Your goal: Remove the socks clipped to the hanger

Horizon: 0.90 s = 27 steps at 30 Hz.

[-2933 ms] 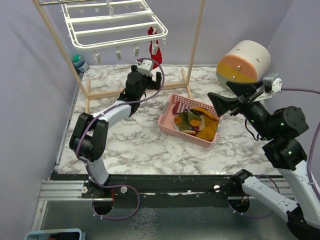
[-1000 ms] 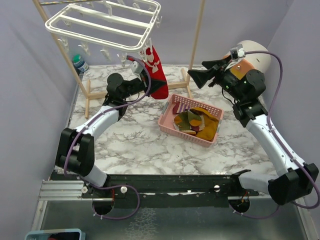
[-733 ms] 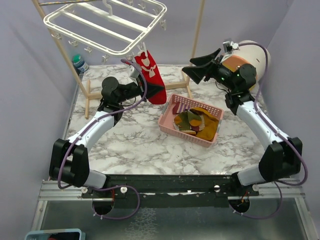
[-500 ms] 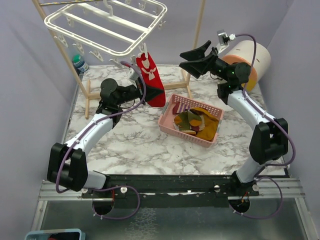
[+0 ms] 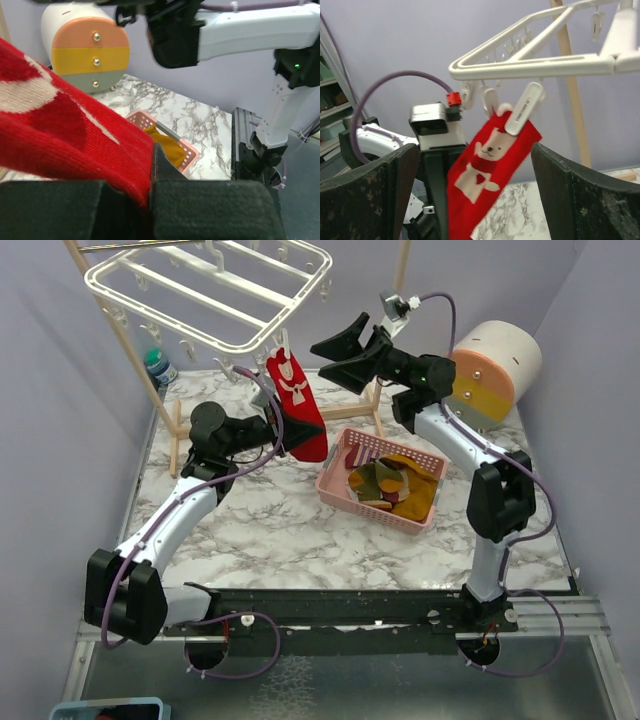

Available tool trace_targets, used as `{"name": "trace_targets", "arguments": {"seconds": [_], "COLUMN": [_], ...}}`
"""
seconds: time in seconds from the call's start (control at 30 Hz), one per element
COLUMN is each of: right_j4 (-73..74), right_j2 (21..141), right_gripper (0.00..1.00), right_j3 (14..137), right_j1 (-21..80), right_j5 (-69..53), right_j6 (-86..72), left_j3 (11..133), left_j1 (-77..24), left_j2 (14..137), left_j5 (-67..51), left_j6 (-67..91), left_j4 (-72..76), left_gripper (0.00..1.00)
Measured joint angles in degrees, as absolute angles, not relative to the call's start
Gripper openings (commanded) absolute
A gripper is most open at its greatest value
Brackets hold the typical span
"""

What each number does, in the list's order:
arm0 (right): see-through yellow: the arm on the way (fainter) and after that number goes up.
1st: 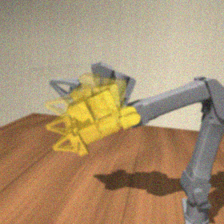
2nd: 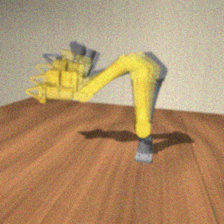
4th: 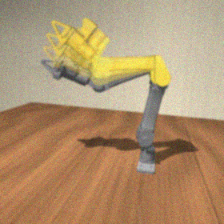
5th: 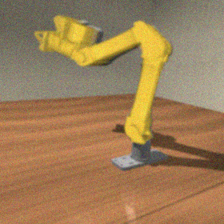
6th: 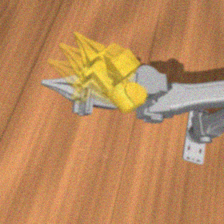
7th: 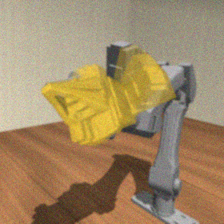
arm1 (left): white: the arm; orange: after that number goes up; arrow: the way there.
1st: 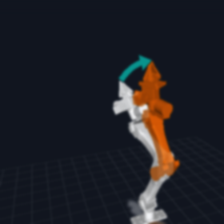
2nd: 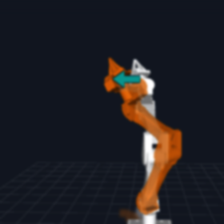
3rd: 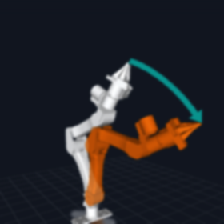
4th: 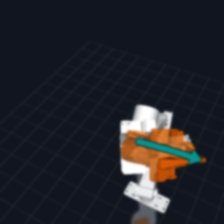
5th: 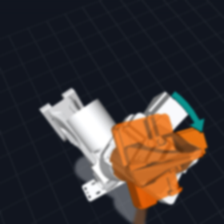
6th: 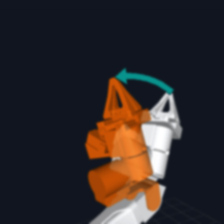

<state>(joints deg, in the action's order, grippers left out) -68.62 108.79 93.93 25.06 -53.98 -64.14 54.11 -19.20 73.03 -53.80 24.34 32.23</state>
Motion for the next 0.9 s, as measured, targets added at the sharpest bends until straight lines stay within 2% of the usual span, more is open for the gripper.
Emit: {"name": "trace_targets", "arguments": {"seconds": [0.27,0.73,0.9], "right_j4": [-68.31,-66.11,-64.31], "right_j2": [117.03,122.39,123.48], "right_gripper": [1.0,1.0,1.0], "right_j3": [102.15,115.59,117.01], "right_j1": [27.33,30.28,31.53], "right_j5": [-53.95,-53.95,-53.95], "right_j6": [-66.17,-66.85,-65.95], "left_j3": [54.08,54.08,54.08], "left_j1": [-19.2,-19.18,-19.18], "left_j2": [69.89,68.01,67.2], "left_j5": [-54.94,-56.38,-57.43], "left_j6": [23.33,23.46,23.62], "left_j4": [27.73,25.5,24.91], "left_gripper": [0.0,0.0,0.0]}}
